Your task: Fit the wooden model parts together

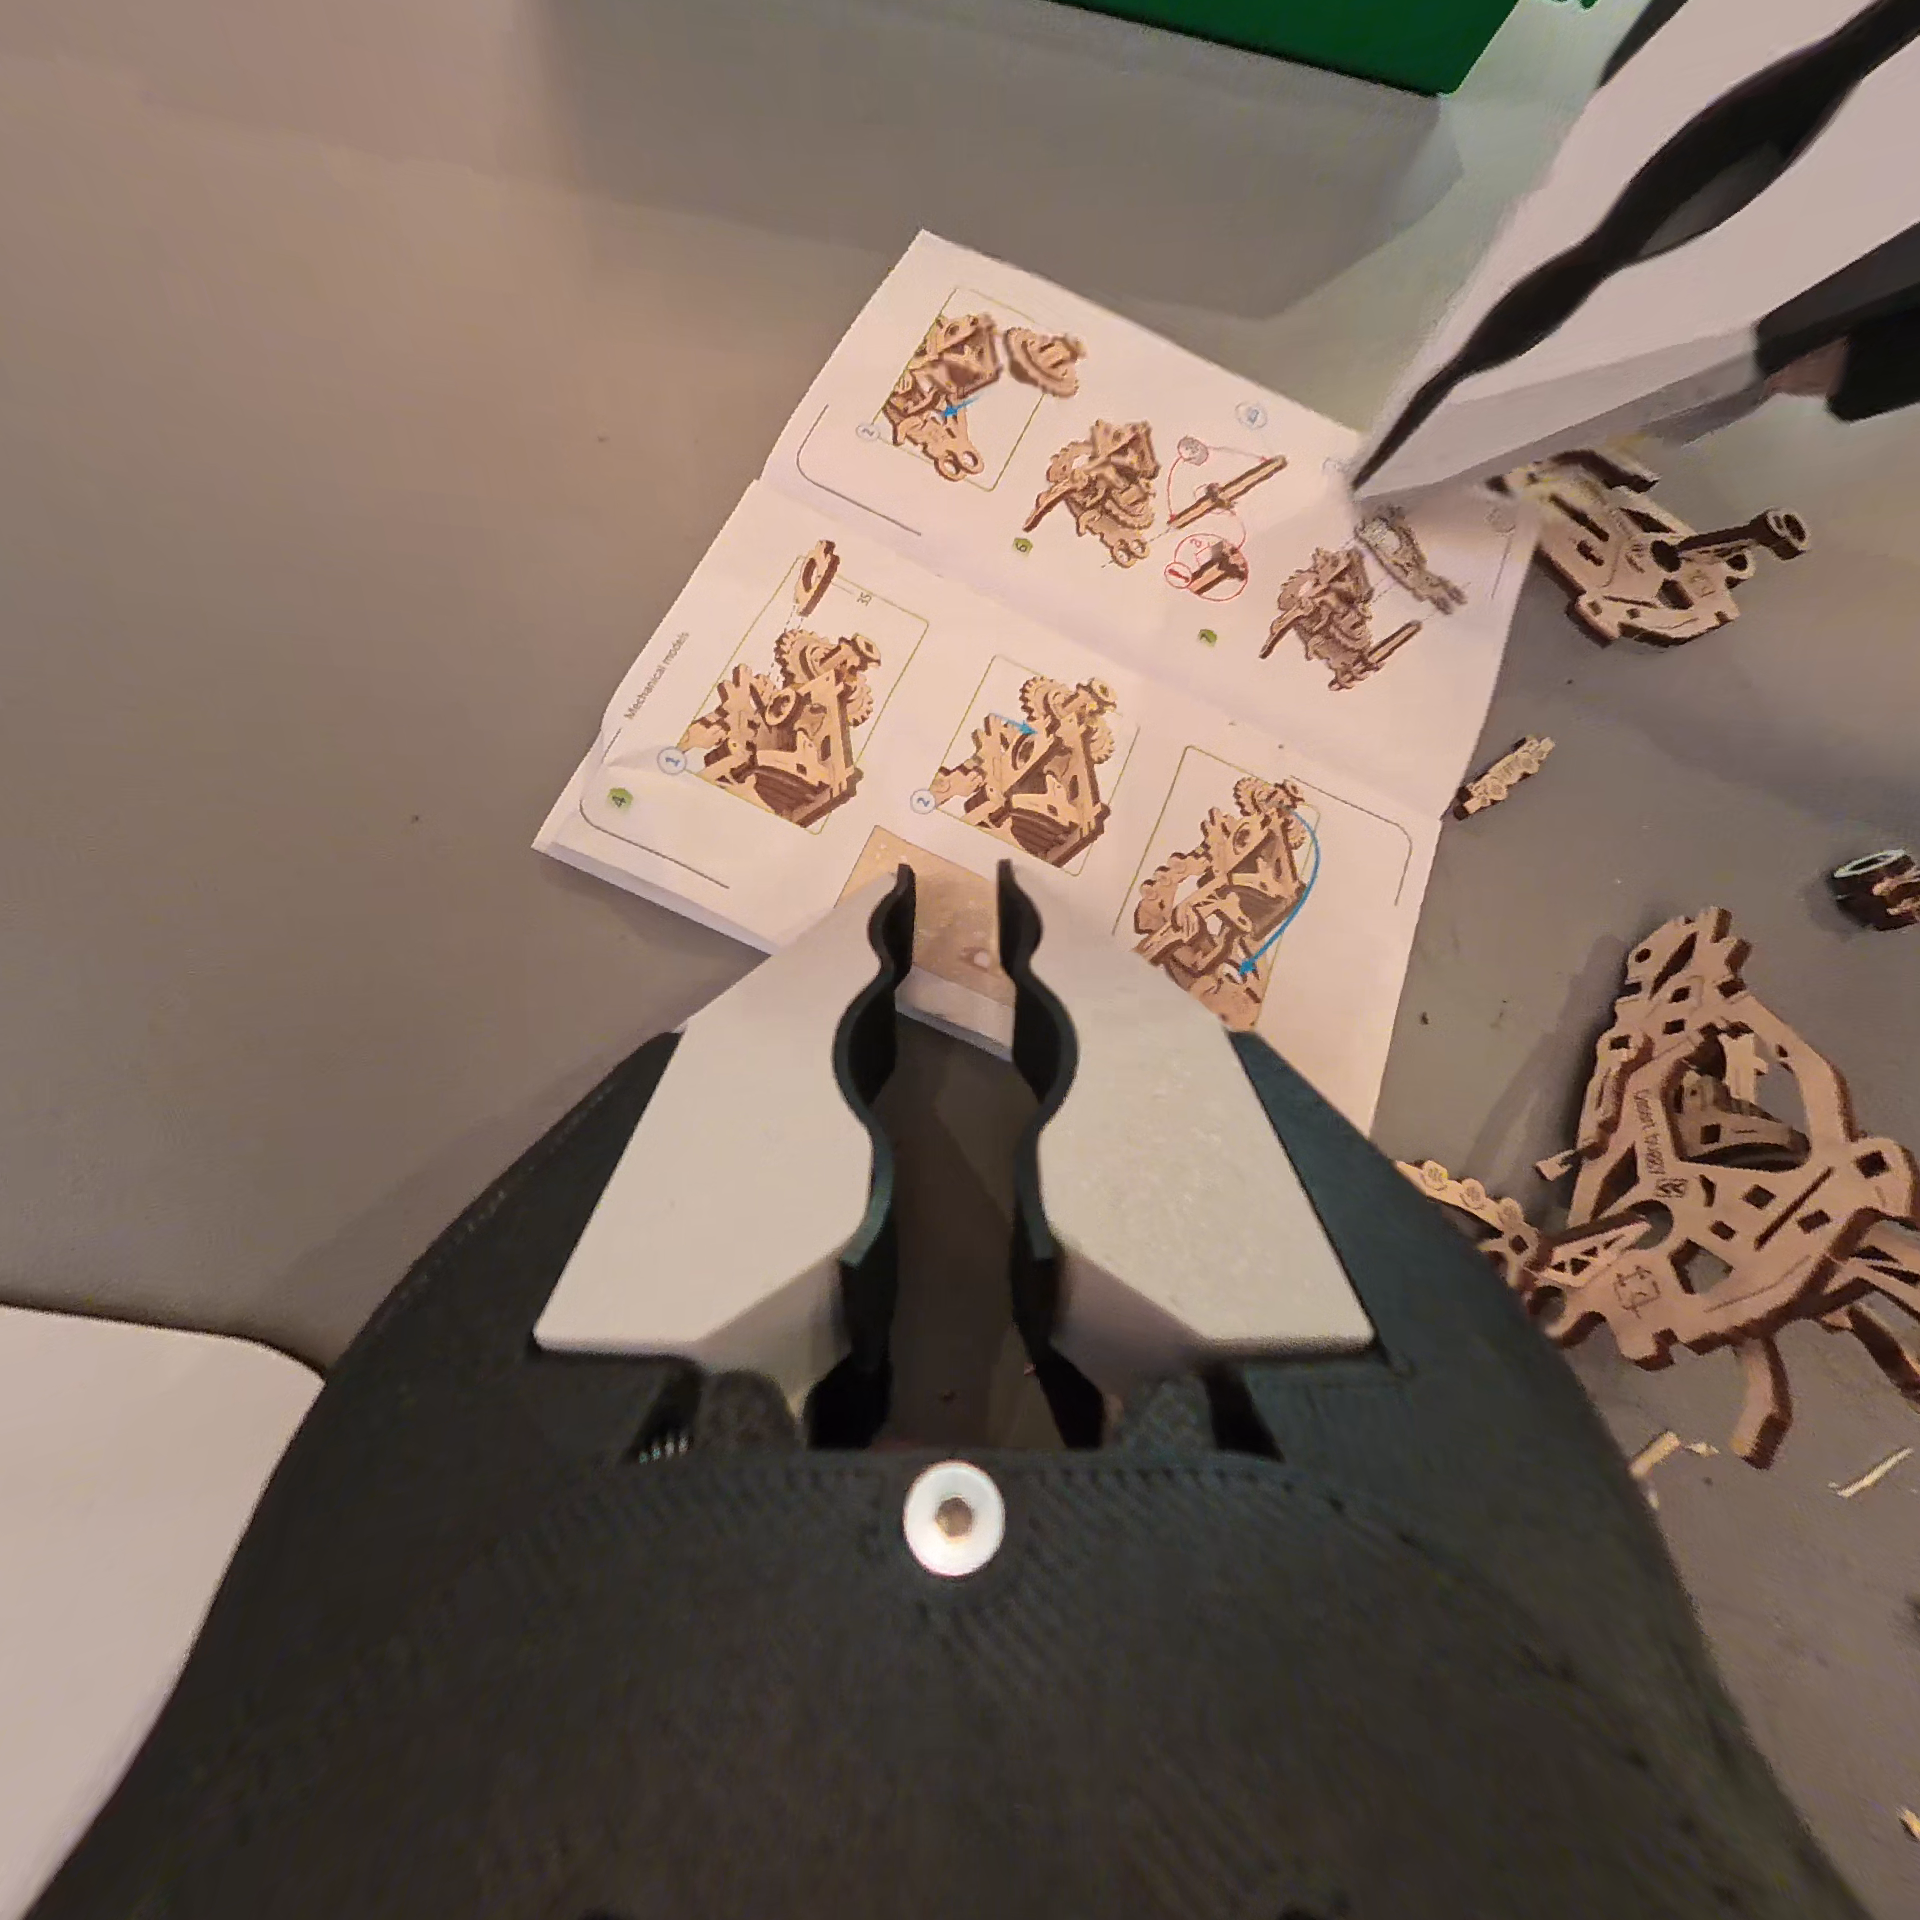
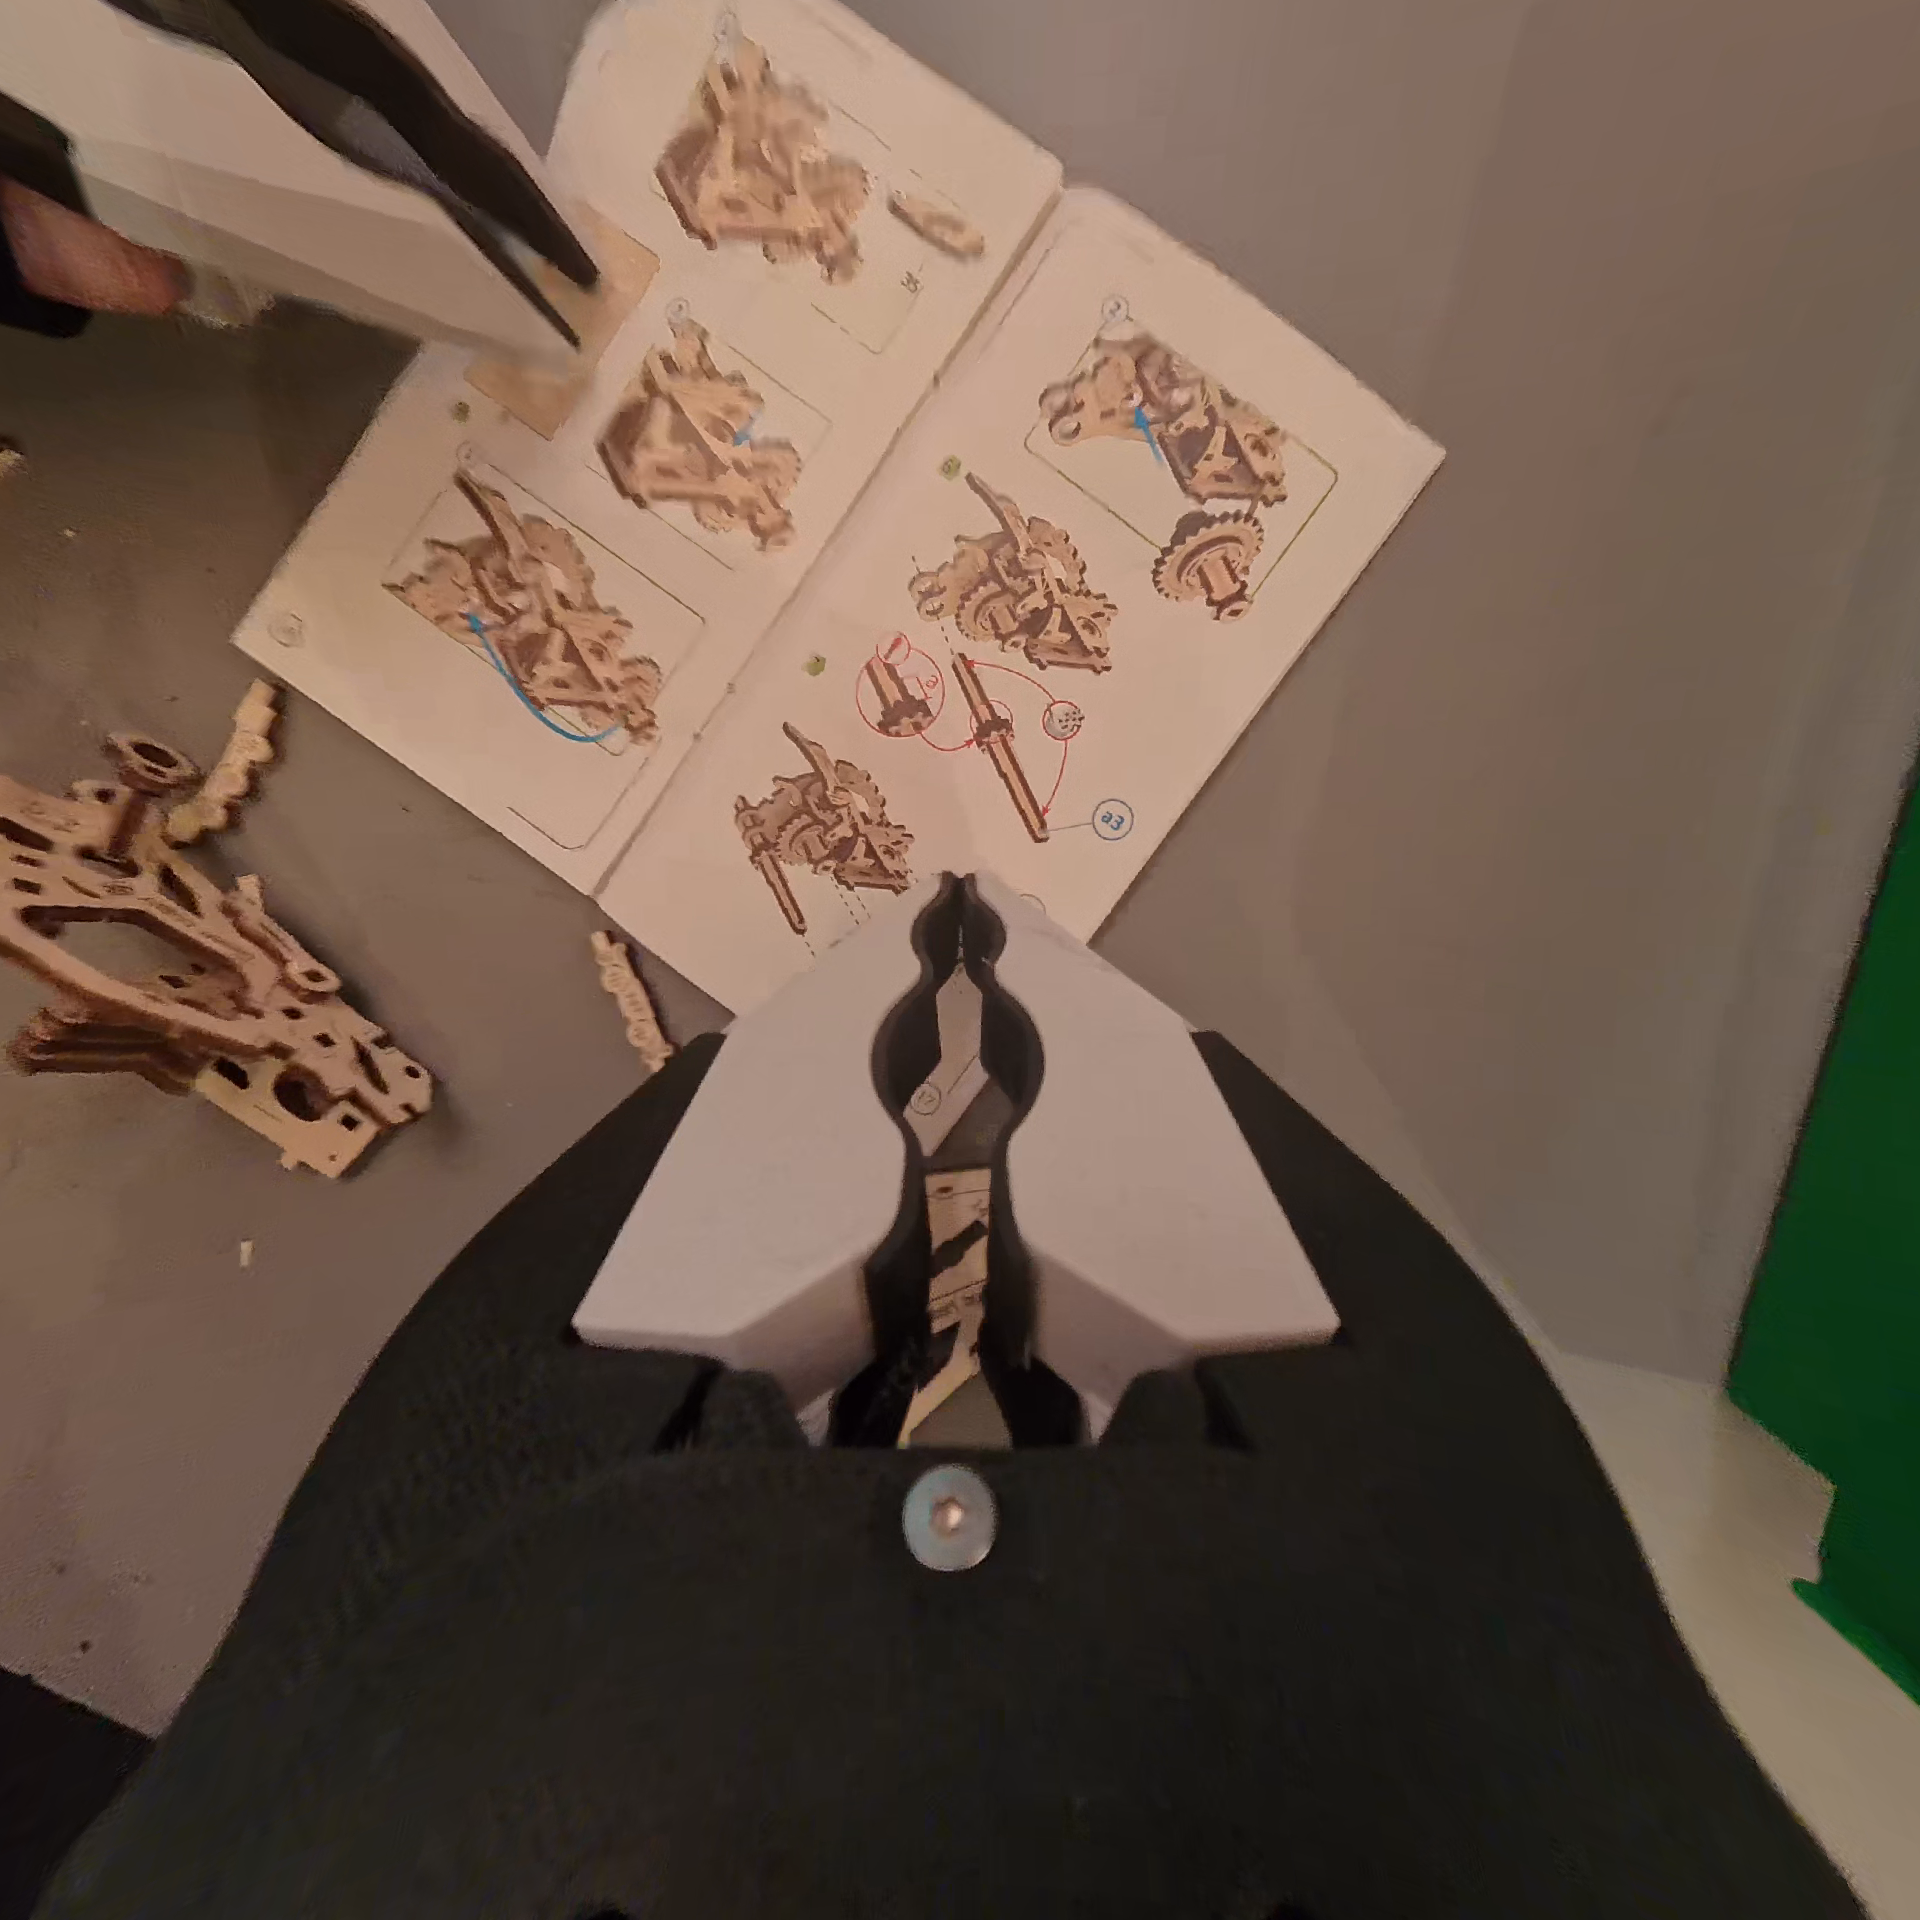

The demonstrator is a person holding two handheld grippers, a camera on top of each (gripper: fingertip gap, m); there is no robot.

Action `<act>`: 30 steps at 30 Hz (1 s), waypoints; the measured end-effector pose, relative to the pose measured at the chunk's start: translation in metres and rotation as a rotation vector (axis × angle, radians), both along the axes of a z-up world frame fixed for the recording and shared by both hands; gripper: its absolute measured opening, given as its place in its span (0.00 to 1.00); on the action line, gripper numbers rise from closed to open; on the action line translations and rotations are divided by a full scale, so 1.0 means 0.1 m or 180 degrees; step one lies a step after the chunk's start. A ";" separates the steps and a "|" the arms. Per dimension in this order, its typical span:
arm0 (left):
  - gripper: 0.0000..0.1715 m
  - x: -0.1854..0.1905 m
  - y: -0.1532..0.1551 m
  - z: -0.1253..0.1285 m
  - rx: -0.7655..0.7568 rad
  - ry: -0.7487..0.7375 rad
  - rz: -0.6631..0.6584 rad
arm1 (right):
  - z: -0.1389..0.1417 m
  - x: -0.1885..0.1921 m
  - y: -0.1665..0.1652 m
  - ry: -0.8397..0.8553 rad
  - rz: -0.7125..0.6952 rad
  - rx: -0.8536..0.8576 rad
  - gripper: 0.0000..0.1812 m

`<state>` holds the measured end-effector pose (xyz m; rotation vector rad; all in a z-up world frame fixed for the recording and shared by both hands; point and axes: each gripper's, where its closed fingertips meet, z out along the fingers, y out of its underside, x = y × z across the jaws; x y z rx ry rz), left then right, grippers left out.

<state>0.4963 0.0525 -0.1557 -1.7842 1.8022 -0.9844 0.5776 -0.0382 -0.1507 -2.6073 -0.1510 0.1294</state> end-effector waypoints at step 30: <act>0.25 -1.29 -0.32 1.10 0.0847 -0.0176 0.0524 | 0.88 -2.04 -1.49 0.0821 0.0535 0.0978 0.00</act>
